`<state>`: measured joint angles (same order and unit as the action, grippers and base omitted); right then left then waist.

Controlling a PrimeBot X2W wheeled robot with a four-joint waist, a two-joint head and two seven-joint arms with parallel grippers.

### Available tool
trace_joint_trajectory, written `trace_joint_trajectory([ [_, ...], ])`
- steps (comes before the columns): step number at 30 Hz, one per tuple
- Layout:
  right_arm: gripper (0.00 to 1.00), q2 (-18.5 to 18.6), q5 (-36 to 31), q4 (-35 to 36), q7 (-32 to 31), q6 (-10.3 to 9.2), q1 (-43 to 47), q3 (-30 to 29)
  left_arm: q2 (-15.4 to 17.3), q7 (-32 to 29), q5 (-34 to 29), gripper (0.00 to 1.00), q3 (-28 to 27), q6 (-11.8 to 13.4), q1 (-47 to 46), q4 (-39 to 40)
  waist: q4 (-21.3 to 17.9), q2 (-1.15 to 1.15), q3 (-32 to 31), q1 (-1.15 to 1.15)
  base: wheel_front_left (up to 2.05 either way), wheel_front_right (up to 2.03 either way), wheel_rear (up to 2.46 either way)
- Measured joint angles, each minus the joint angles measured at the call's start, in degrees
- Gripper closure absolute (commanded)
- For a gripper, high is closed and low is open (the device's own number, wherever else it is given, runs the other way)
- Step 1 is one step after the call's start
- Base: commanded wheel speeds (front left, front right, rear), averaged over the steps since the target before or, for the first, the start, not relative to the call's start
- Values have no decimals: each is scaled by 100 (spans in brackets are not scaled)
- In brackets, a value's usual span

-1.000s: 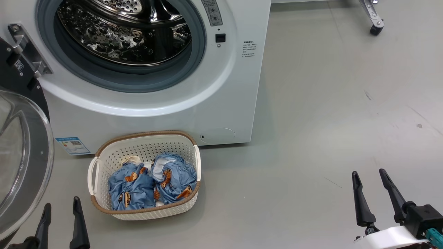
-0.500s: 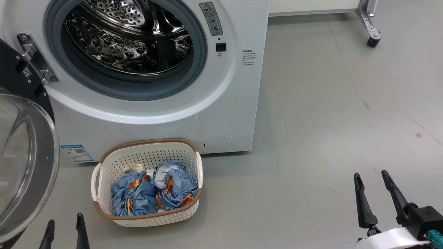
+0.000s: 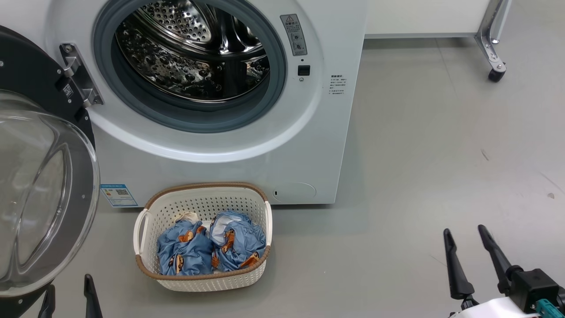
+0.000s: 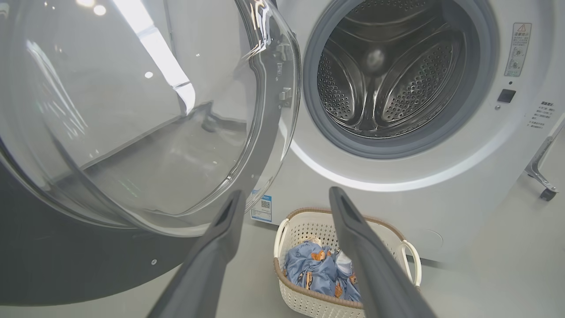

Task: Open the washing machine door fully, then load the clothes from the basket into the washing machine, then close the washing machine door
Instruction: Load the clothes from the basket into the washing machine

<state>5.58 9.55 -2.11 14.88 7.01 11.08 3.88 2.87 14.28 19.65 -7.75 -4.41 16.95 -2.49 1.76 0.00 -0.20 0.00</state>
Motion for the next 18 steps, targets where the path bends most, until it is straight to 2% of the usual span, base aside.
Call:
trace_joint_trajectory([
  [18,0,-4,0,-8,0,1,1,62,-1,0,-98,0,20,43,132,-11,-34,0,16,0,2,-2,0],
])
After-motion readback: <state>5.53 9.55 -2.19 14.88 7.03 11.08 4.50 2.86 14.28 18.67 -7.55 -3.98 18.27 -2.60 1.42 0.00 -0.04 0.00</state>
